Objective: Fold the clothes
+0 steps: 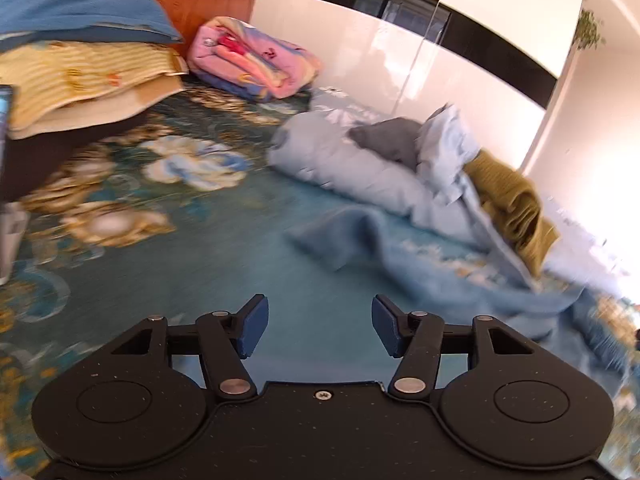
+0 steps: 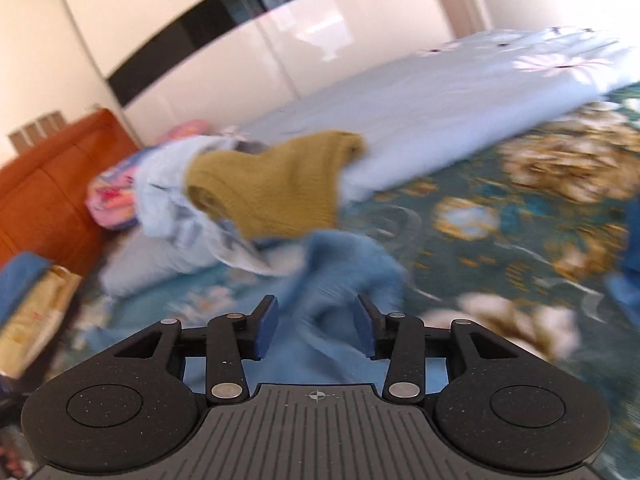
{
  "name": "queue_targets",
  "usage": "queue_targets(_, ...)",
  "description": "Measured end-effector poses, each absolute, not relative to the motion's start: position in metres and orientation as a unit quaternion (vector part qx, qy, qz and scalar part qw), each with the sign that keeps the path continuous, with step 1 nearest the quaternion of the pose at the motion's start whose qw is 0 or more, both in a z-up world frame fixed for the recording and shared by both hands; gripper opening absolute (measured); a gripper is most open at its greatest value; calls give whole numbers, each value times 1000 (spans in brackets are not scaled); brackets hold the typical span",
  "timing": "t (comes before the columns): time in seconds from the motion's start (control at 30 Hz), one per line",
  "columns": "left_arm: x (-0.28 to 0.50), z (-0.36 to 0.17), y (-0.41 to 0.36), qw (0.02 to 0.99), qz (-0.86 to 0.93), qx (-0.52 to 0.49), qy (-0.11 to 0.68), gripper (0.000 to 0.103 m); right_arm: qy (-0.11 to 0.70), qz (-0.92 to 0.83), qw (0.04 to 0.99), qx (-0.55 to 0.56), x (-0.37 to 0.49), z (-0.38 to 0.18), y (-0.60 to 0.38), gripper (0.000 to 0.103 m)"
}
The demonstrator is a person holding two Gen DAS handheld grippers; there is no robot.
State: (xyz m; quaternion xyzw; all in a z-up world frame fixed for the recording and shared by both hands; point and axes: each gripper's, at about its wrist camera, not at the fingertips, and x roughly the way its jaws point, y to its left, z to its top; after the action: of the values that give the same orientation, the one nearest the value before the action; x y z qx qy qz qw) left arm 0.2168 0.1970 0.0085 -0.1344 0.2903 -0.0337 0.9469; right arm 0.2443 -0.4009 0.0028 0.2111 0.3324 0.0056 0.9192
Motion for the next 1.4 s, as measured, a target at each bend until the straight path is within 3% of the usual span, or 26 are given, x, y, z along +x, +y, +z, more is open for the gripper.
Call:
queue_targets(0.17, 176, -12, 224, 931, 18, -182, 316, 55, 378, -25, 896, 232, 229, -37, -413, 39)
queue_targets(0.37, 156, -29, 230, 911, 44, -237, 334, 56, 356, -47, 887, 291, 236, -64, -415, 38)
queue_targets(0.43, 158, -31, 229, 909, 52, -237, 338, 56, 348, -42, 883, 312, 235, -65, -417, 7)
queue_targets(0.63, 165, -36, 226, 901, 57, -268, 337, 54, 309, -71, 899, 301, 220, -49, -425, 5)
queue_targets(0.7, 169, -38, 225, 899, 64, -276, 335, 47, 314, -83, 894, 309, 219, -51, -433, 5)
queue_targets(0.73, 169, -39, 224, 898, 66, -278, 334, 31, 319, -85, 893, 307, 220, -52, -433, 5)
queue_targets(0.77, 170, -40, 225, 897, 67, -284, 332, 7, 322, -84, 894, 301, 219, -52, -431, 5)
queue_targets(0.8, 170, -40, 225, 894, 65, -292, 333, 3, 322, -81, 895, 298, 219, -51, -429, 5)
queue_targets(0.97, 159, -28, 227, 909, 36, -296, 291, 2, 317, -77, 896, 301, 214, -47, -425, 5)
queue_targets(1.23, 149, -18, 230, 901, 17, -303, 309, 5, 318, -81, 897, 298, 208, -42, -422, 6)
queue_targets(1.4, 128, -35, 231, 866, 1, -390, 314, 22, 323, -81, 894, 299, 206, -45, -421, 6)
